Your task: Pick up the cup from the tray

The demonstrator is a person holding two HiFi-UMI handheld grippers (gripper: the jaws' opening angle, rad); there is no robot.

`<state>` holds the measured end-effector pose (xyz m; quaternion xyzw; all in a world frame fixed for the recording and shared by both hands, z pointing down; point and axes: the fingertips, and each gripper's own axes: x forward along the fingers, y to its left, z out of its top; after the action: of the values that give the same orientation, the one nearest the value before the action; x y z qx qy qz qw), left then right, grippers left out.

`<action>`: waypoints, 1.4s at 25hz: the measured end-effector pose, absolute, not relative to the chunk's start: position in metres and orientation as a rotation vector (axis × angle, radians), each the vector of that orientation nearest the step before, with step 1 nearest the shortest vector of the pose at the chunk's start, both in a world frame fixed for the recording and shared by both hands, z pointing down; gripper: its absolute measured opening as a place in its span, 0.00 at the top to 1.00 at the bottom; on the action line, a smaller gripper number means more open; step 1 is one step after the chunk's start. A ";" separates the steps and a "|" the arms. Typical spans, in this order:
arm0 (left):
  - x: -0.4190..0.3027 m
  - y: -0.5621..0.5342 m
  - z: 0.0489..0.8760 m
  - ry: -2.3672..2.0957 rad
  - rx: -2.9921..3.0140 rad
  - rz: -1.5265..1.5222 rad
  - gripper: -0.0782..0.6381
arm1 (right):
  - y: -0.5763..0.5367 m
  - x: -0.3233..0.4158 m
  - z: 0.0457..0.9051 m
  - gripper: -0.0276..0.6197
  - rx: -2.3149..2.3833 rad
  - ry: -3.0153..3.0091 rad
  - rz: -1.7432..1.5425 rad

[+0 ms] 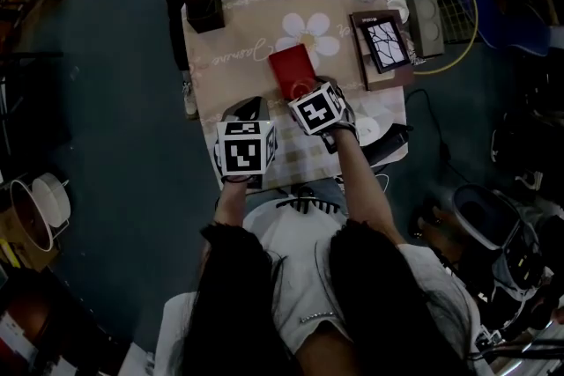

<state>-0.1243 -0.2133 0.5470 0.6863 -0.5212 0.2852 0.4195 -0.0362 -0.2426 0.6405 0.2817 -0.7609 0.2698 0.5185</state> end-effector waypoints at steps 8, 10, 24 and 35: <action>-0.118 -0.217 0.547 -1.304 1.721 0.716 0.89 | -0.248 -0.033 0.631 0.34 0.679 -1.838 0.628; -0.113 -0.219 0.547 -1.298 1.731 0.715 0.89 | -0.252 -0.026 0.627 0.34 0.694 -1.837 0.612; -0.068 -0.229 0.550 -1.227 1.781 0.737 0.89 | -0.267 0.054 0.633 0.34 0.786 -1.766 0.635; -0.068 -0.241 0.550 -1.269 1.748 0.734 0.89 | -0.269 0.064 0.644 0.34 0.758 -1.773 0.684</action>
<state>-0.0677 -0.2410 0.5502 0.6963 -0.5057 0.2925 0.4169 0.0640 -0.2693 0.6442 0.3162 -0.7398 0.2854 0.5208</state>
